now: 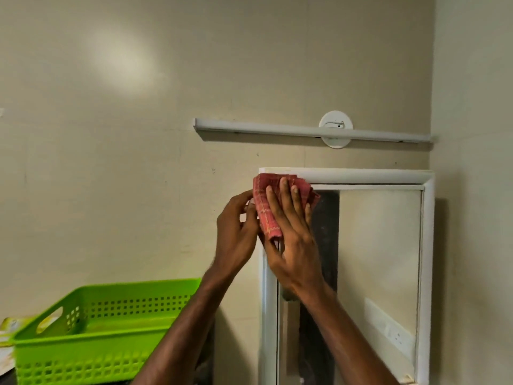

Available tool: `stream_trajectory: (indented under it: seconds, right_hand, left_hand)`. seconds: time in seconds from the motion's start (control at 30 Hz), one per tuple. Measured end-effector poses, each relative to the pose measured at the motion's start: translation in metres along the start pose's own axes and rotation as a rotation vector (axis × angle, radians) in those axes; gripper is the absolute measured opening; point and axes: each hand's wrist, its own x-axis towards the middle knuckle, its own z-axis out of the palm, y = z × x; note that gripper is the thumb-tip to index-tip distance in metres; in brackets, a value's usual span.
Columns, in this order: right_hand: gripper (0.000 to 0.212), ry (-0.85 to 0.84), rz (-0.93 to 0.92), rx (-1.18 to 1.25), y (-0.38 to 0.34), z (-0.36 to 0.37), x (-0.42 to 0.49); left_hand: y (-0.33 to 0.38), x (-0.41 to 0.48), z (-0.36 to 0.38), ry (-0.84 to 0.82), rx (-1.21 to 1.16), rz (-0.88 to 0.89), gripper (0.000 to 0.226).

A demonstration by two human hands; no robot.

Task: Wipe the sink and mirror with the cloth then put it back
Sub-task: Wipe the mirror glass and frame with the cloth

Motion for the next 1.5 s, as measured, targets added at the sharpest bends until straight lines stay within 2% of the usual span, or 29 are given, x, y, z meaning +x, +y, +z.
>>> stream_trajectory:
  seconds: [0.13,0.23,0.4,0.47,0.6,0.83,0.93,1.0,1.1,1.23,1.37,1.5]
  right_hand:
    - [0.081,-0.031,0.035,-0.030,-0.001,-0.003,-0.010]
    - [0.082,0.040,0.111,-0.007,-0.008,0.003,-0.001]
    - [0.084,0.068,0.025,-0.238,0.000,0.009,0.002]
    - [0.080,0.046,0.018,-0.240,0.006,0.005,-0.001]
    - [0.073,0.051,0.062,-0.245,0.038,-0.014,-0.010]
    - [0.066,0.208,0.308,-0.185,0.119,-0.064,-0.022]
    - [0.066,0.246,0.368,-0.166,0.115,-0.064,-0.020]
    - [0.067,0.204,0.341,-0.150,0.094,-0.052,-0.021]
    - [0.068,0.027,0.140,-0.183,0.065,-0.033,-0.026]
    - [0.066,-0.020,0.051,-0.192,0.070,-0.038,-0.026]
    - [0.067,0.051,0.148,-0.216,0.116,-0.063,-0.034]
    - [0.066,0.251,0.311,-0.184,0.166,-0.094,-0.042]
  left_hand:
    - [0.000,0.002,-0.001,-0.027,-0.007,0.009,0.032]
    - [0.000,0.004,0.000,-0.042,0.017,-0.007,0.032]
    - [0.005,0.005,-0.002,-0.062,0.044,0.006,0.034]
    - [0.010,0.000,0.002,-0.044,0.066,0.036,0.036]
    - [0.008,-0.011,0.016,-0.032,0.270,0.114,0.049]
    - [0.023,-0.020,0.024,-0.036,0.517,0.071,0.057]
    - [0.029,-0.021,0.025,-0.078,0.554,0.041,0.064]
    - [0.032,-0.023,0.028,-0.088,0.548,0.033,0.071]
    - [0.042,-0.025,0.035,-0.062,0.515,0.109,0.071]
    - [0.054,-0.024,0.044,-0.101,0.583,0.274,0.077]
    - [0.043,-0.019,0.056,-0.151,0.654,0.359,0.081]
    - [0.032,-0.014,0.071,-0.200,0.705,0.413,0.088]
